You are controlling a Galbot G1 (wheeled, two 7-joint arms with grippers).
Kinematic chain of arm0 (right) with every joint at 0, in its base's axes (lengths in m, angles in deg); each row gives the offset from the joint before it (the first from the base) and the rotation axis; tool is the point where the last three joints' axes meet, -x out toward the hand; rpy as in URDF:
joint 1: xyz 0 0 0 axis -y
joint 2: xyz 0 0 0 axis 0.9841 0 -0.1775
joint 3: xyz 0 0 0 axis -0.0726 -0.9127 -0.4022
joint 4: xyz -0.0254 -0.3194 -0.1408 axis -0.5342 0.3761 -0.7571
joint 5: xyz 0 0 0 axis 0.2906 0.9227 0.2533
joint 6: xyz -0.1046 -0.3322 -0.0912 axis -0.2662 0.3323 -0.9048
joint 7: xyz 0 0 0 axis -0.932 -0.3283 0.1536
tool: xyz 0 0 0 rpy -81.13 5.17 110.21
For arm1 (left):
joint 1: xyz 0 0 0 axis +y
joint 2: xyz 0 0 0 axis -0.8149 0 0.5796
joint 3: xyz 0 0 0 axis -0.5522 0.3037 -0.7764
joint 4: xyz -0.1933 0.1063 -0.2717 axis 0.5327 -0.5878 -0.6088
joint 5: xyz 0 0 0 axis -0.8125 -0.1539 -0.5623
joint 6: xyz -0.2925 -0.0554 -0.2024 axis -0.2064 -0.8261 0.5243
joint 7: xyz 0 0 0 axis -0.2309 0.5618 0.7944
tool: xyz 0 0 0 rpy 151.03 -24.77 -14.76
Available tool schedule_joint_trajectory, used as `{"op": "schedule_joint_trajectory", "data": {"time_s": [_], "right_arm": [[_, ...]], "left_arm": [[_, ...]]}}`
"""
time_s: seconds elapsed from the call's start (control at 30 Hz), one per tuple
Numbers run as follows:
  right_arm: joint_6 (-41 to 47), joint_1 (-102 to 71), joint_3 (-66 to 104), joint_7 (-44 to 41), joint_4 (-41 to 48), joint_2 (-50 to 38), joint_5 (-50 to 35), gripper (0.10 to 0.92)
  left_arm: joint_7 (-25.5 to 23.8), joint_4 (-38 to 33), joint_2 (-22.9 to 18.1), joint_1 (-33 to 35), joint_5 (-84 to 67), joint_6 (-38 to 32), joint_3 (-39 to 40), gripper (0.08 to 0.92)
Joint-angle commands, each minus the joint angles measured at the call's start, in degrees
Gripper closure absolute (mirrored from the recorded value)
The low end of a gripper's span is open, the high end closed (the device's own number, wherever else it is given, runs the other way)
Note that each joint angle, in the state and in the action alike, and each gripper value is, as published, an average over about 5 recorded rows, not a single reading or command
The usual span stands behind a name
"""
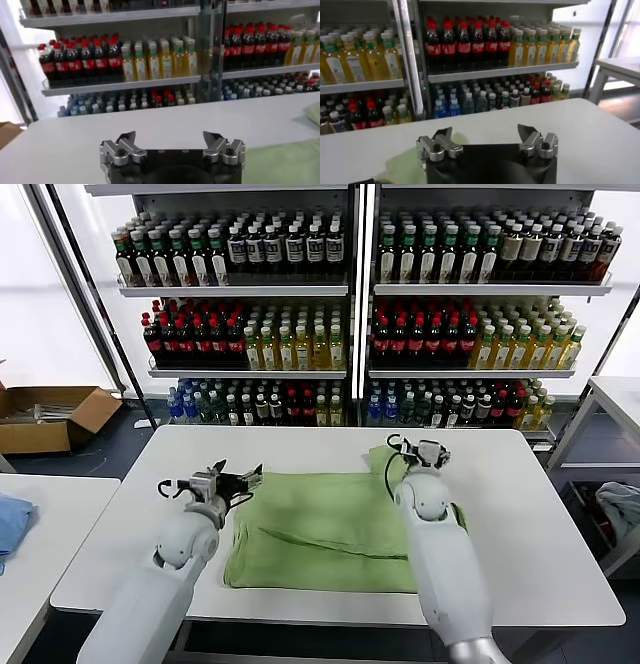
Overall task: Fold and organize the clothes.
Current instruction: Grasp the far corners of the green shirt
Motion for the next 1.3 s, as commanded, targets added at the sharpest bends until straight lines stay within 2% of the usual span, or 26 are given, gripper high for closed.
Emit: {"op": "schedule_joint_trajectory", "data": {"time_s": [0.03, 0.4, 0.9, 1.13, 1.23, 1.3], "right_arm": [[-0.63, 8.36, 0.05, -1.45, 14.50, 1.26, 0.13, 0.203], [-1.32, 8.67, 0.22, -2.08, 18.26, 1.00, 0.45, 0.203], [-1.51, 8.22, 0.25, -2.72, 18.52, 0.99, 1.18, 0.203], [-1.18, 7.73, 0.06, -3.21, 18.38, 1.11, 2.12, 0.203], [-0.98, 7.43, 0.01, -3.34, 18.51, 1.20, 2.42, 0.218], [-0.64, 6.98, -0.10, -3.44, 18.14, 1.19, 2.56, 0.248]], "left_arm": [[-0.74, 15.09, -2.28, -10.73, -0.21, 0.15, 3.91, 0.177], [-1.22, 16.84, -3.68, -9.92, 1.40, 0.55, 4.25, 0.177], [-1.53, 13.81, -2.81, -6.89, 1.35, 2.26, 4.23, 0.177], [-2.01, 15.22, -3.19, -6.94, 1.22, 2.26, 4.18, 0.177], [-2.03, 15.89, -3.56, -6.92, 0.99, 2.24, 4.08, 0.212], [-2.01, 15.94, -3.66, -6.67, 0.72, 2.27, 4.07, 0.268]]}}
